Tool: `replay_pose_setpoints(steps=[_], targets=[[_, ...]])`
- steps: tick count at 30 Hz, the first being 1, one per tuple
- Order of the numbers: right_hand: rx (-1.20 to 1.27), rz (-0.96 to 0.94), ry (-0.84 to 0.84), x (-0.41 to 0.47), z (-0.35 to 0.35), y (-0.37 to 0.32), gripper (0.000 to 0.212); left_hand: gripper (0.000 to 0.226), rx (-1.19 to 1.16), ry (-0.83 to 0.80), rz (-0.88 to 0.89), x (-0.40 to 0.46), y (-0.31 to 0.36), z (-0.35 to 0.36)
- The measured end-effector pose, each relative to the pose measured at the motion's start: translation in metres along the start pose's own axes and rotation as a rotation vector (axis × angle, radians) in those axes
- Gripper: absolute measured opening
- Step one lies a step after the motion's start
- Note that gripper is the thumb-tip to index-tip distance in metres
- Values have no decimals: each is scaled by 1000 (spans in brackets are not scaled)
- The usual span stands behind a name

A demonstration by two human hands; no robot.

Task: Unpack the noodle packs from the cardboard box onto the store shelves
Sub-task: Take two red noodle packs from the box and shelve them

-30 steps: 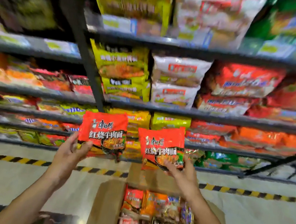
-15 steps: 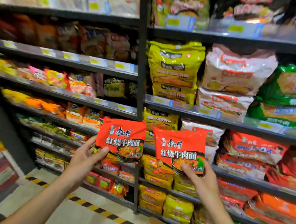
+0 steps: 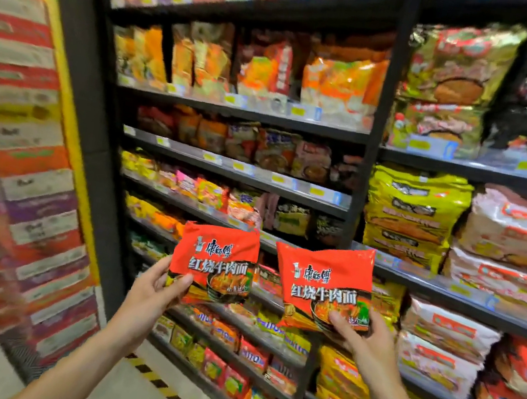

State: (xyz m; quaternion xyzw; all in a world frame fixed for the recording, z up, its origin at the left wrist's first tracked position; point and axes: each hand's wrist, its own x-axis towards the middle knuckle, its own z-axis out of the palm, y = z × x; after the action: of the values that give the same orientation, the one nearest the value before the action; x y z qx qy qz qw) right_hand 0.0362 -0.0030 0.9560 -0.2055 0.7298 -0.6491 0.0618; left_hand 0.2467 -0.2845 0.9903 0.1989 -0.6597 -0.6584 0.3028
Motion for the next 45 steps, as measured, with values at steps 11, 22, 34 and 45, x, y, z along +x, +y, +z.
replay_pose_setpoints(steps=[11, 22, 34, 45], targets=[[32, -104, -157, -22, 233, -85, 38, 34, -45, 165, 107, 9, 33, -229], [58, -144, -210, -35, 382, -114, 45, 32, 24, 291, 162, 16, 40, -369], [119, -129, -199, 49, 447, -110, 61, 31, 55, 294, 194, 111, 29, -395], [184, -127, -179, 227, 518, -79, 71, 53, 137, 246, 217, 317, 21, -405]])
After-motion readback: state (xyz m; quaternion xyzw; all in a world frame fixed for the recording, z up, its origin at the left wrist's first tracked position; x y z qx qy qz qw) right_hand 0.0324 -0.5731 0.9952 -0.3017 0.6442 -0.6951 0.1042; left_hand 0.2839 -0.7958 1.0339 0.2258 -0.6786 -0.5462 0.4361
